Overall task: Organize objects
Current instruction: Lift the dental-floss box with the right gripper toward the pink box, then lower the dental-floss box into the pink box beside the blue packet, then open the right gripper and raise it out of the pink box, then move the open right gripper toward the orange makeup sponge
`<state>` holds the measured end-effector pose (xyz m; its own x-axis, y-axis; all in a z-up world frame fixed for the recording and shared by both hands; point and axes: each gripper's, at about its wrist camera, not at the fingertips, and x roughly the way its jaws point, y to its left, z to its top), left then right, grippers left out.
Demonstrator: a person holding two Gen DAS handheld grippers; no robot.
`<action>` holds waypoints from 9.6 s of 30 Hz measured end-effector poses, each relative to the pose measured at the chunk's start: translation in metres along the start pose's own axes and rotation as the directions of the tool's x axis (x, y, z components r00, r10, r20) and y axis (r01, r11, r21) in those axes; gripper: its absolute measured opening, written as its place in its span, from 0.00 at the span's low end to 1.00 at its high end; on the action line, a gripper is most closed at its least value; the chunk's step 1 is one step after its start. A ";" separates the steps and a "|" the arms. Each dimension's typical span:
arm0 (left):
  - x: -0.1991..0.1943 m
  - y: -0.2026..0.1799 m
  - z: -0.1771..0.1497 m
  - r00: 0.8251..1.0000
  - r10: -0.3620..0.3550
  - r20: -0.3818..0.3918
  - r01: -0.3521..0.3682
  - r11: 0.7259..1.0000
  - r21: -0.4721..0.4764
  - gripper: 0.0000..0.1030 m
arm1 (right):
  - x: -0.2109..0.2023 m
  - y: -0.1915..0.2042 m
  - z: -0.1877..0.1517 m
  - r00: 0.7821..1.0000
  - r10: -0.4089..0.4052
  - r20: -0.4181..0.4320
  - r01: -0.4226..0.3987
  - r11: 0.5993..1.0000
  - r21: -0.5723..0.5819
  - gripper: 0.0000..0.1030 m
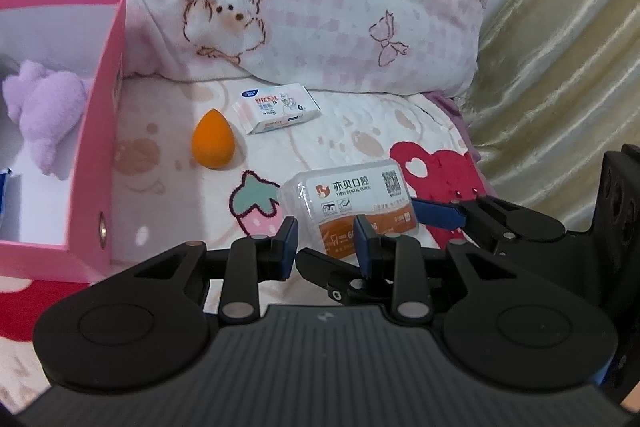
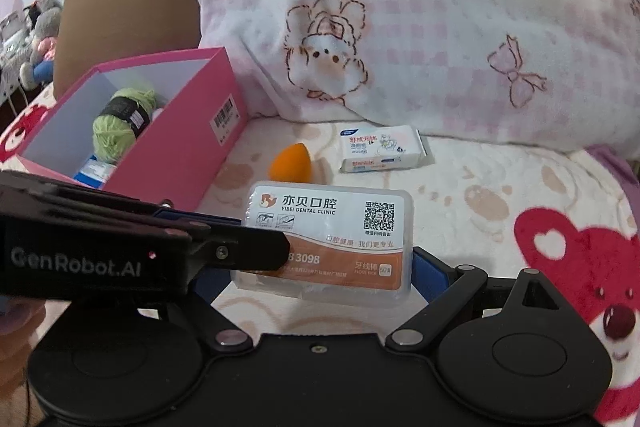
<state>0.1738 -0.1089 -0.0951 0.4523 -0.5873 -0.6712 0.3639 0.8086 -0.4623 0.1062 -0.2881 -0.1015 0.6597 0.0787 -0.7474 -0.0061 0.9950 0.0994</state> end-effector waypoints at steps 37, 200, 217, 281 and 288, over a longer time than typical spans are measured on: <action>-0.193 -0.015 -0.037 0.989 0.141 0.034 -0.143 0.986 0.083 0.30 | -0.137 0.124 -0.023 0.988 0.122 0.094 -0.115 0.991 -0.072 0.75; -0.240 0.057 0.005 0.960 0.272 -0.066 -0.273 0.962 -0.012 0.57 | -0.156 0.122 0.029 0.960 0.250 0.123 -0.225 0.956 -0.188 0.67; -0.214 -0.018 -0.017 0.976 0.182 -0.120 -0.176 0.983 0.054 0.59 | -0.199 0.074 -0.008 0.975 0.136 0.178 -0.093 0.968 -0.231 0.83; 0.031 0.036 0.043 0.988 0.102 0.114 -0.122 0.975 0.184 0.24 | 0.086 0.018 0.039 0.990 0.039 0.132 -0.016 0.985 -0.170 0.77; 0.046 0.043 0.042 0.989 0.112 0.101 -0.130 0.973 0.190 0.19 | 0.104 0.020 0.030 0.994 0.067 0.085 -0.051 0.984 -0.170 0.68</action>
<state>0.2443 -0.1028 -0.1213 0.5699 -0.4935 -0.6571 0.4500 0.8564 -0.2529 0.1968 -0.2621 -0.1574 0.7193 0.1392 -0.6806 -0.1675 0.9856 0.0246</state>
